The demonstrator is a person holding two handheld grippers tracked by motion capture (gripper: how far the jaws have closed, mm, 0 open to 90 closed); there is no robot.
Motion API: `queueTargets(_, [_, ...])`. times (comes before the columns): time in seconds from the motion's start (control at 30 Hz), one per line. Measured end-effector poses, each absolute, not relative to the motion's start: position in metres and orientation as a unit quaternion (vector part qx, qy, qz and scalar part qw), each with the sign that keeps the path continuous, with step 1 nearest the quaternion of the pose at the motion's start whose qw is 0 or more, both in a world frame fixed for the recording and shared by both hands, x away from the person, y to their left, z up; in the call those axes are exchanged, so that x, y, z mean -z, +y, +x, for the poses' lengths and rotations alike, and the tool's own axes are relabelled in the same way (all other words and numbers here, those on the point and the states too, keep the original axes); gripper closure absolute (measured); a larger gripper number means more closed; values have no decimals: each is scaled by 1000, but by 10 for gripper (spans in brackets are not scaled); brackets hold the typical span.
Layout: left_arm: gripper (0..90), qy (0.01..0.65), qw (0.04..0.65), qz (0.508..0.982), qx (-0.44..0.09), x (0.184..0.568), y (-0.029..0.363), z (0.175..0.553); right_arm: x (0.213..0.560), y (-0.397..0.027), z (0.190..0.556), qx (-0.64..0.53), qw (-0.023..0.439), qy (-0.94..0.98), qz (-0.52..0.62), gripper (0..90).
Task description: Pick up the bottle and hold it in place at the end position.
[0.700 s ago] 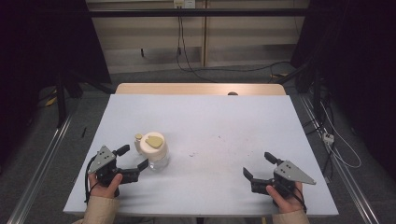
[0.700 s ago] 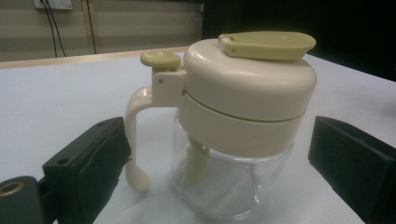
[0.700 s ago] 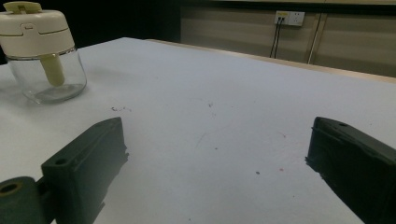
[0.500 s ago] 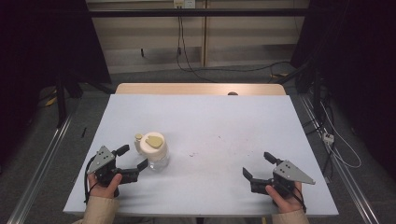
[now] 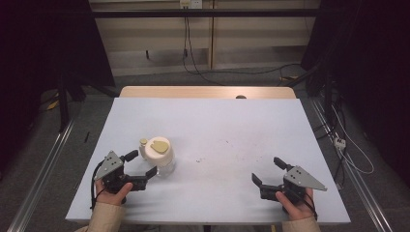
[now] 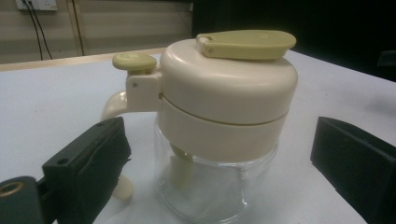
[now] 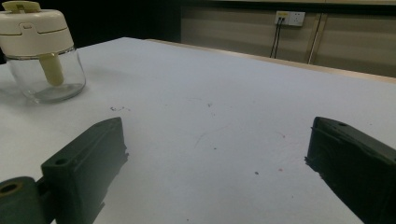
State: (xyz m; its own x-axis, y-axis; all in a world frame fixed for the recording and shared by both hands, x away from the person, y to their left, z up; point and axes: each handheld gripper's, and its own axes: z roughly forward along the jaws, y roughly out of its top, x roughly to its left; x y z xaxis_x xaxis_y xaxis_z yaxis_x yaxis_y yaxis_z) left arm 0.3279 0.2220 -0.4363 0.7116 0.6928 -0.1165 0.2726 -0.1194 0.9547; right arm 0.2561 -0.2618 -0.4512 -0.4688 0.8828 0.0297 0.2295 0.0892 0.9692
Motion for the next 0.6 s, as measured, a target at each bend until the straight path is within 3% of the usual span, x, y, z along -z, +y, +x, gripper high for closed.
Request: queueTargets(0.6, [28, 344, 561, 728, -192, 441, 199, 333, 451, -260, 258, -532, 306, 674, 411, 43])
